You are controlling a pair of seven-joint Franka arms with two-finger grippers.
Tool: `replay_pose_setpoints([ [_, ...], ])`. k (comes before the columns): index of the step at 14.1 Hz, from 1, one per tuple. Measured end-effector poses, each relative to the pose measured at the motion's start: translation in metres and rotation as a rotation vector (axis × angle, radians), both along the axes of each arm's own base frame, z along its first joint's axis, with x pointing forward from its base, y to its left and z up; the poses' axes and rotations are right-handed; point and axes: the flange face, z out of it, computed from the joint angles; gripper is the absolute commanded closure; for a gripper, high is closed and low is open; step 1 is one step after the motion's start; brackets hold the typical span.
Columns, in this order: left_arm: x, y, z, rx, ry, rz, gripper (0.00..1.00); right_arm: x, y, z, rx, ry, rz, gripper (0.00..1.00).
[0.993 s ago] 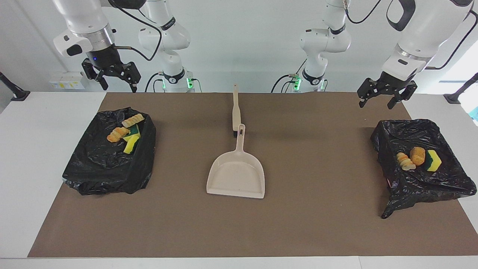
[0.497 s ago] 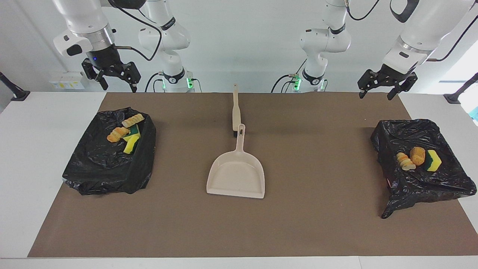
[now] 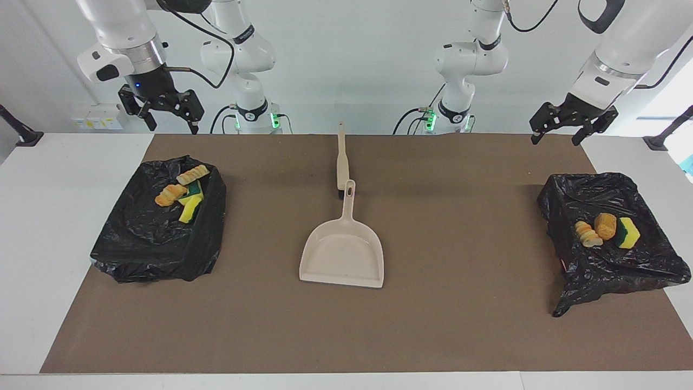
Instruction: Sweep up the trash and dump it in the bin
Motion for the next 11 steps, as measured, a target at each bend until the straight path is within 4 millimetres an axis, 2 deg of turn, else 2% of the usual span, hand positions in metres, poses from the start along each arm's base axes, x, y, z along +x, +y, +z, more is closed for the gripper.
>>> replay_pose_setpoints([
  [11, -0.0041, -0.0037, 0.0008, 0.0, 0.009, -0.006, 0.0, 0.0, 0.0004, 0.0, 0.0, 0.0, 0.001, 0.0],
])
